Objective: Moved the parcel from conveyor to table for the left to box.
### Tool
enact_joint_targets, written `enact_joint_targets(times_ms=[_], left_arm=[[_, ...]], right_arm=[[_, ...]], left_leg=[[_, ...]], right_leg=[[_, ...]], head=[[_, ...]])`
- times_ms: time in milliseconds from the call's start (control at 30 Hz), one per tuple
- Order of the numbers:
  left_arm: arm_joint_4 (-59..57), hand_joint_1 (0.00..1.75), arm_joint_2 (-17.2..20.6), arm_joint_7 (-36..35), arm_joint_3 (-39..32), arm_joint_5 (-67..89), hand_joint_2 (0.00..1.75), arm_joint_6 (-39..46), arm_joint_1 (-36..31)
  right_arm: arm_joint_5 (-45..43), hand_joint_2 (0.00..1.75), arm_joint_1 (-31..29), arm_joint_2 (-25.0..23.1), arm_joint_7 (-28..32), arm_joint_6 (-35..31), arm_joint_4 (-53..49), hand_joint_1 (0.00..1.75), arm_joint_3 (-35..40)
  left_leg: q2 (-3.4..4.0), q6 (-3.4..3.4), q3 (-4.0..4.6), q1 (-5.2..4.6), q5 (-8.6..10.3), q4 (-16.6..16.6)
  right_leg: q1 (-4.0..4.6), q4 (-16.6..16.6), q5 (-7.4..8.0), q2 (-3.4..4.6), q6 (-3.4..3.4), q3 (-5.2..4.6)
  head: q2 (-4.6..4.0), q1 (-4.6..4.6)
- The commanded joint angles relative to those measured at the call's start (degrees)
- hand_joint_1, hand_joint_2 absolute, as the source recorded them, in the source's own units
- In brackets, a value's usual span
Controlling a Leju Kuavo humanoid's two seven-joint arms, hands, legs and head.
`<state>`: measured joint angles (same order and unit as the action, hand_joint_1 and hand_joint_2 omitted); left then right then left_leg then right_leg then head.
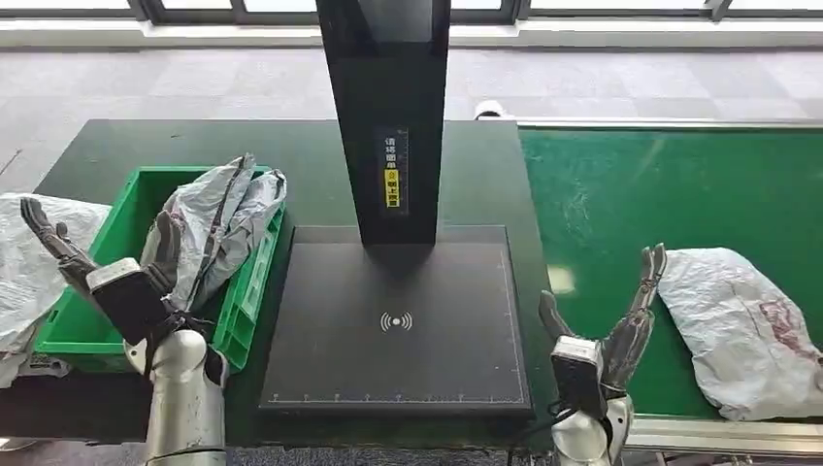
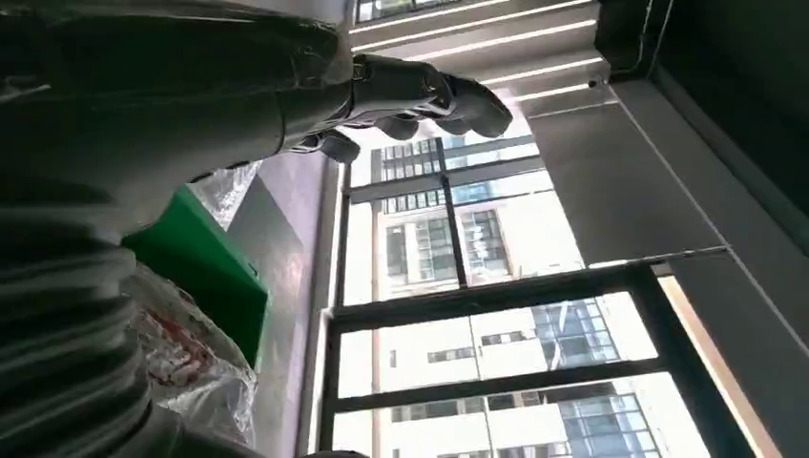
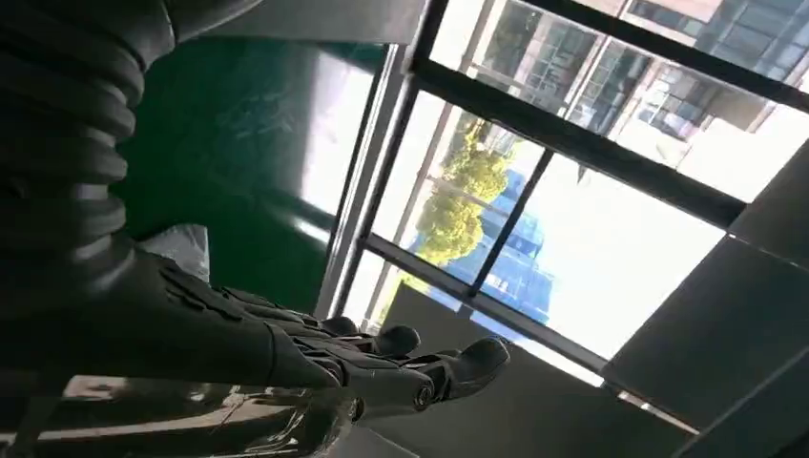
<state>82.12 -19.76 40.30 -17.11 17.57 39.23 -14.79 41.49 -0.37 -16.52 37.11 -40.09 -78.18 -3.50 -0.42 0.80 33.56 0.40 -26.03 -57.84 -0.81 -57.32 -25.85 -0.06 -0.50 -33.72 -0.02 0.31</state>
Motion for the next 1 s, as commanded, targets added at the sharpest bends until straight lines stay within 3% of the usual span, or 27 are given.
enact_joint_targets(times_ms=[33, 100, 233, 433, 467, 500, 567, 733, 1000], left_arm=[[8.55, 0.00, 1.55, -0.30, 10.68, -13.25, 1.75, -20.22, 8.47], [10.08, 0.00, 0.77, -0.30, 10.65, -16.59, 1.75, -29.69, 10.38], [10.68, 0.00, -0.24, -0.30, 10.07, -19.90, 1.75, -40.64, 12.38], [8.75, 0.00, -0.24, -0.30, 11.71, -20.14, 1.75, -44.76, 13.20], [8.75, 0.00, -0.24, -0.30, 11.71, -20.14, 1.75, -44.76, 13.20], [6.74, 0.00, -0.23, -0.30, 12.22, -25.23, 1.75, -52.76, 13.33], [6.54, 0.00, -0.24, -0.30, 12.60, -26.73, 1.75, -58.74, 14.21], [9.43, 0.00, -0.24, -0.30, 14.03, -25.52, 1.75, -58.87, 16.45], [9.71, 0.00, -0.24, -0.30, 14.06, -25.02, 1.75, -59.62, 17.61]], right_arm=[[23.07, 1.75, -5.94, -3.48, -7.54, 0.09, 4.12, 0.00, -24.78], [33.78, 1.75, -6.63, -3.48, -12.52, 0.09, 1.48, 0.00, -30.13], [45.89, 1.75, -6.73, -2.40, -21.19, 0.09, 0.28, 0.00, -32.72], [48.51, 1.75, -3.47, 13.08, -51.71, 0.09, 8.83, 0.00, -13.35], [48.51, 1.75, -3.47, 13.08, -51.71, 0.09, 8.83, 0.00, -13.35], [48.51, 1.75, -4.68, 15.06, -55.36, 0.09, 13.74, 0.00, -11.66], [48.51, 1.75, -6.49, 17.04, -59.90, 0.09, 21.52, 0.00, -10.35], [48.51, 1.75, -11.85, 17.94, -62.37, 0.09, 33.49, 0.00, -10.53], [48.51, 1.75, -14.73, 17.97, -62.95, 0.09, 40.01, 0.00, -10.12]], left_leg=[[0.00, -0.03, -0.14, -0.03, 0.01, 0.13], [-0.02, -0.05, -0.15, -0.07, 0.01, 0.13], [0.09, -0.05, -0.10, -0.06, -0.04, 0.07], [0.02, -0.08, -0.13, -0.02, -0.03, 0.10], [0.07, -0.09, -0.17, 0.00, -0.04, 0.13], [0.11, -0.08, -0.15, -0.02, -0.04, 0.11], [0.22, -0.13, -0.34, -0.01, -0.01, 0.28], [0.31, -0.08, -0.22, -0.01, -0.06, 0.14], [0.23, -0.07, -0.20, 0.00, -0.08, 0.11]], right_leg=[[-0.01, 0.10, -0.01, -0.02, 0.03, 0.13], [-0.04, 0.11, -0.02, -0.06, 0.01, 0.15], [-0.05, 0.05, -0.03, 0.05, -0.01, 0.09], [0.00, 0.17, 0.01, -0.02, -0.02, 0.15], [0.02, 0.23, 0.03, 0.01, -0.02, 0.19], [0.00, 0.19, 0.03, 0.07, -0.02, 0.15], [0.01, 0.42, 0.12, 0.16, -0.04, 0.36], [0.00, 0.23, 0.08, 0.25, -0.01, 0.18], [0.03, 0.15, 0.02, 0.16, 0.00, 0.18]], head=[[0.02, 0.00], [0.02, 0.00], [0.02, 0.02], [0.02, 0.00], [0.02, 0.00], [0.02, 0.00], [0.02, 0.02], [0.02, 0.00], [0.02, 0.00]])
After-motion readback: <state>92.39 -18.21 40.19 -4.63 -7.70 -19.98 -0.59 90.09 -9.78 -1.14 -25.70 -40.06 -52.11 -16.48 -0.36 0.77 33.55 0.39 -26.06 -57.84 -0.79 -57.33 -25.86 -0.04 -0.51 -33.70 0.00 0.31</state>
